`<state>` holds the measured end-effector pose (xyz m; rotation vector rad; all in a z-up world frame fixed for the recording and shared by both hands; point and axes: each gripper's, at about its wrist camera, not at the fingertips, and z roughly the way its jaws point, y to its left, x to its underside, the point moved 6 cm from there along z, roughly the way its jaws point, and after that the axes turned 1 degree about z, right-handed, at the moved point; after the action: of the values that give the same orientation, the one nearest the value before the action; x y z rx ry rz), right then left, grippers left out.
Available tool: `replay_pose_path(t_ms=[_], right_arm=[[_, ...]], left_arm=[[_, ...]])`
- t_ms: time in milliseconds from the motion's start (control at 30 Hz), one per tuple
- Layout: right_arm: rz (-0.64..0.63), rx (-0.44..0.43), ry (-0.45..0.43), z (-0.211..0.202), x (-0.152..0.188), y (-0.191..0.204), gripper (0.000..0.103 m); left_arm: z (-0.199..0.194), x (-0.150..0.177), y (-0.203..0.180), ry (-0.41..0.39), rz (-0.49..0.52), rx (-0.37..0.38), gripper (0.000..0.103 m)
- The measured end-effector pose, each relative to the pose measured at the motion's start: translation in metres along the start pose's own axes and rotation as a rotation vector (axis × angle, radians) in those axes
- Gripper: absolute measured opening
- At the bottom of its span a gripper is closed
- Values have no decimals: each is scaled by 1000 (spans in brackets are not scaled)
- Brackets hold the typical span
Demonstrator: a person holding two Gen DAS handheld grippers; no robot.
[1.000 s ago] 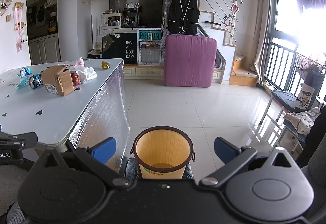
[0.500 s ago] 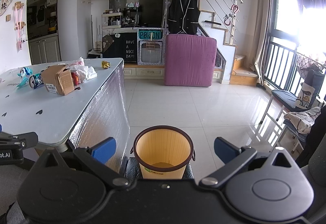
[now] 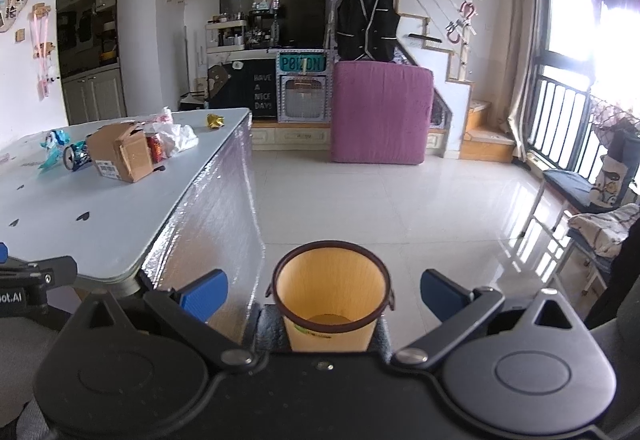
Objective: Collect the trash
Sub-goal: 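Move the left tool toward the crushed blue Pepsi can on the table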
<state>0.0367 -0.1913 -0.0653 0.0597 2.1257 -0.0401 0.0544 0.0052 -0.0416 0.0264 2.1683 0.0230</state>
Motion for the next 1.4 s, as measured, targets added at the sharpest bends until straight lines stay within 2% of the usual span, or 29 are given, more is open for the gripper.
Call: replay_pose_path(t_ms=[300, 633, 1067, 1233, 1400], right_arm=[[-50, -49, 26, 24, -8, 22, 103], [-111, -123, 19, 71, -29, 70, 103], [-139, -306, -54, 150, -81, 163, 103], [-122, -413, -146, 180, -101, 198, 103], [-153, -450, -164, 215, -123, 231, 103]], left_arm=[[24, -7, 54, 14, -88, -69, 103], [57, -13, 130, 41, -191, -174, 103], [125, -57, 204, 2, -156, -268, 103], [153, -75, 223, 0, -134, -262, 103], [179, -99, 238, -27, -93, -247, 103]])
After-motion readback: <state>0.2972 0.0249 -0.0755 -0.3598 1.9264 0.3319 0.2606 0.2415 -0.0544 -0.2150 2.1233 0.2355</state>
